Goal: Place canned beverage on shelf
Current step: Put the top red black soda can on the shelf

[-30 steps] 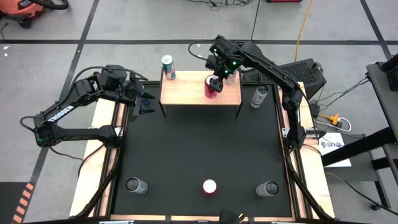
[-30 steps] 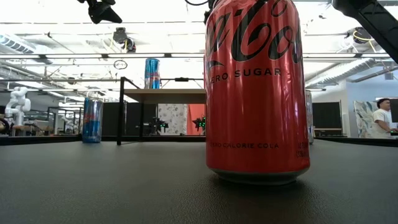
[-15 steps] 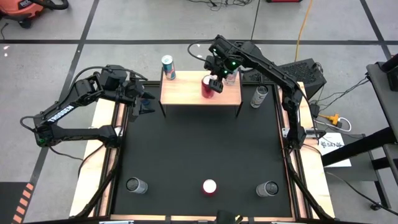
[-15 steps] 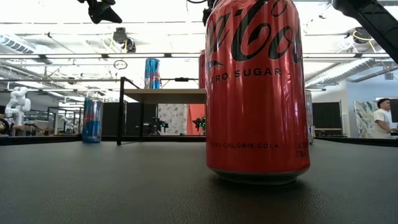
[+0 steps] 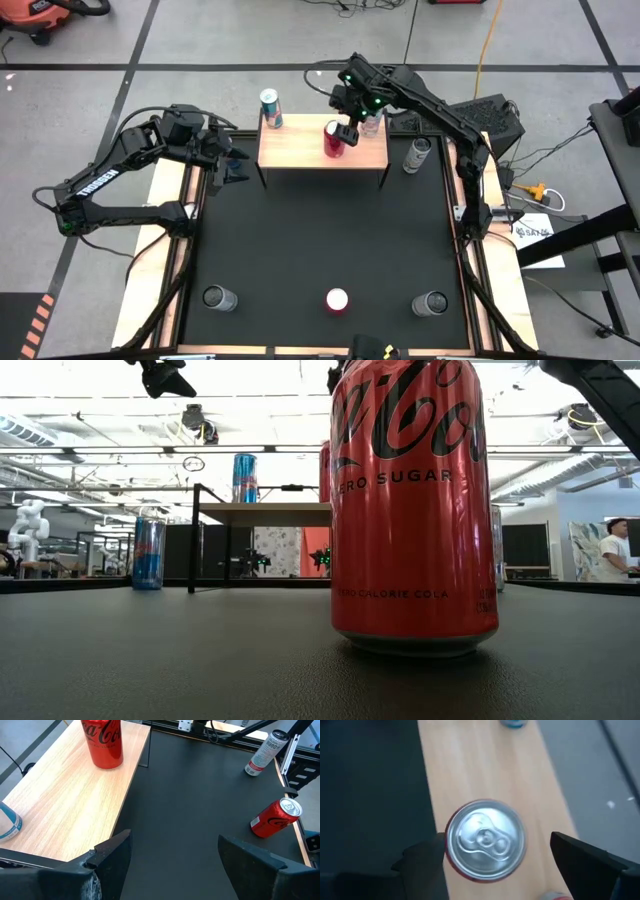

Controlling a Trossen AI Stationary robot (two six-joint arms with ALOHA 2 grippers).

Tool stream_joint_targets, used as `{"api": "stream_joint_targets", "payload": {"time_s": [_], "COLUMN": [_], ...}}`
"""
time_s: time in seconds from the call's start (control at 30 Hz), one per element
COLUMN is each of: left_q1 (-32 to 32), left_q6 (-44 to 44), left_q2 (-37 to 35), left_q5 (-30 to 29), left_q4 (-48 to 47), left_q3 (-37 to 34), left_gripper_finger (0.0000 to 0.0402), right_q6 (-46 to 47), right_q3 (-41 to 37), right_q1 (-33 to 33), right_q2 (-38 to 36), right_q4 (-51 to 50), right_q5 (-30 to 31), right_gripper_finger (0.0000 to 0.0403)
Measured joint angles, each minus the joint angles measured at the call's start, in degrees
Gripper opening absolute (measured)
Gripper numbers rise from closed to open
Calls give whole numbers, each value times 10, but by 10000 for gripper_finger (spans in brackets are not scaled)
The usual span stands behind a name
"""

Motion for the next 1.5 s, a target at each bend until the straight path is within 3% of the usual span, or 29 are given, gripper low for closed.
{"api": "stream_joint_targets", "payload": {"time_s": [0.43, 0.67, 1.07, 1.5], "left_q1": [0, 0, 0, 0], "left_q6": [0, 0, 0, 0], "left_q2": [0, 0, 0, 0], "left_q5": [0, 0, 0, -1], "left_q4": [0, 0, 0, 0], "left_q3": [0, 0, 0, 0], "left_gripper_finger": [299, 299, 299, 299], "right_q6": [66, 62, 80, 139], "right_q3": [0, 0, 0, 0], "right_q1": [8, 43, 104, 117], "right_q2": [-26, -26, -25, -4], "right_q4": [15, 15, 10, 5], "right_q5": [2, 2, 1, 2], "right_gripper_finger": [345, 333, 237, 105]}}
